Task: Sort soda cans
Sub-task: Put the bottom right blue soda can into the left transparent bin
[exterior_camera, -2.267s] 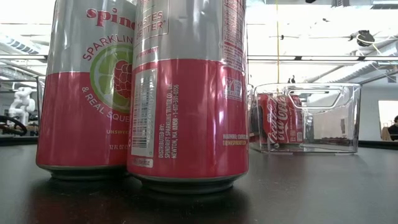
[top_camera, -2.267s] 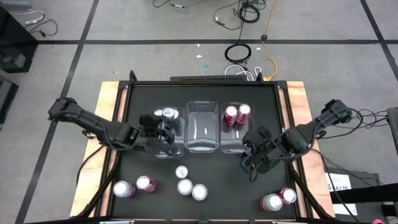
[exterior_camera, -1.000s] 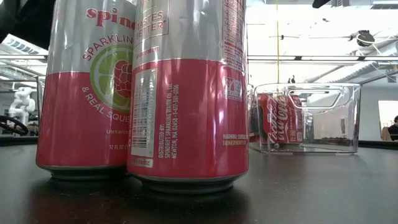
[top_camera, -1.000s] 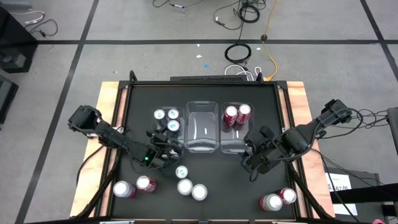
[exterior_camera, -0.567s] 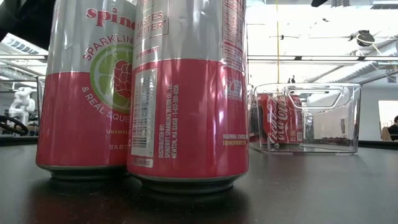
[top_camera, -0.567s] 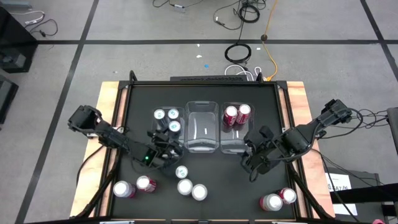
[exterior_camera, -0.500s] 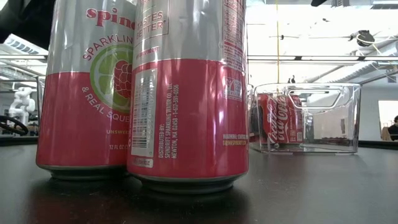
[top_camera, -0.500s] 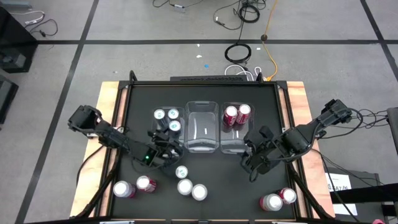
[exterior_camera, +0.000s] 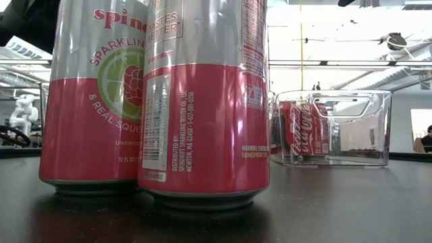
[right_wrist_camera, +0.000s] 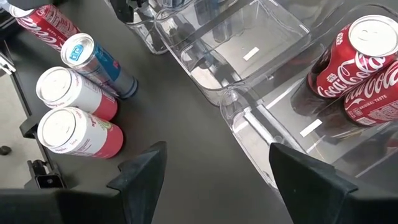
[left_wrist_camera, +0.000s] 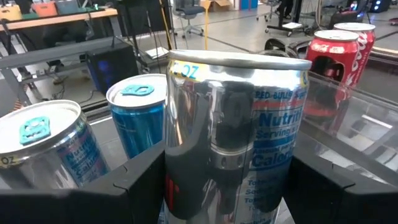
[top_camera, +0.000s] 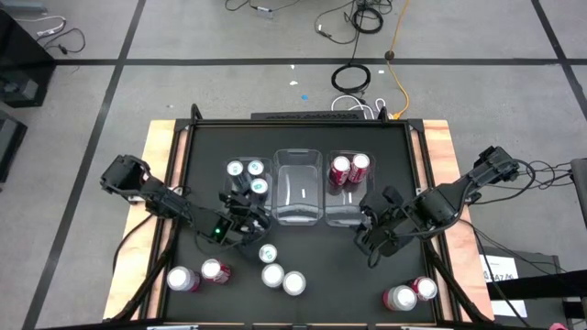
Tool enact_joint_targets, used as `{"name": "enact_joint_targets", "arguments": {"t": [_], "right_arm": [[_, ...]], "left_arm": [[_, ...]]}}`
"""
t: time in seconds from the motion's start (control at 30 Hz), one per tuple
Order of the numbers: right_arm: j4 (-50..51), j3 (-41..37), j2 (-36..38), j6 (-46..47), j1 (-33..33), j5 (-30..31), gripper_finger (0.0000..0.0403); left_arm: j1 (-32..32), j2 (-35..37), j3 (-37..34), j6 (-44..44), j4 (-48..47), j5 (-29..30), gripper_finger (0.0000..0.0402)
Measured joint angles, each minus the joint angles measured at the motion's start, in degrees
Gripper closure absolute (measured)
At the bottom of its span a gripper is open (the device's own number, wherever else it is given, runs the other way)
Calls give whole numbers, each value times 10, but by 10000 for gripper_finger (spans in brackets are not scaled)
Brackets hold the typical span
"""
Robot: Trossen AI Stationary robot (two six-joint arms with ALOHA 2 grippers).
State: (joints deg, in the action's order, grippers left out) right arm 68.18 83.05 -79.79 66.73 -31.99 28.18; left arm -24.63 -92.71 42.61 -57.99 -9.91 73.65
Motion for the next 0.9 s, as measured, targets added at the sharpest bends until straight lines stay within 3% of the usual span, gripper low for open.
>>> {"name": "enact_joint_targets", "arguments": {"t": [0.4, 0.9], "right_arm": [[-3, 0, 0, 14, 0, 0, 126], [-3, 0, 0, 14, 0, 0, 126]], "left_arm": [[5, 0, 0, 32, 6, -27, 130], [-14, 5, 2, 89, 2, -7, 130]]}}
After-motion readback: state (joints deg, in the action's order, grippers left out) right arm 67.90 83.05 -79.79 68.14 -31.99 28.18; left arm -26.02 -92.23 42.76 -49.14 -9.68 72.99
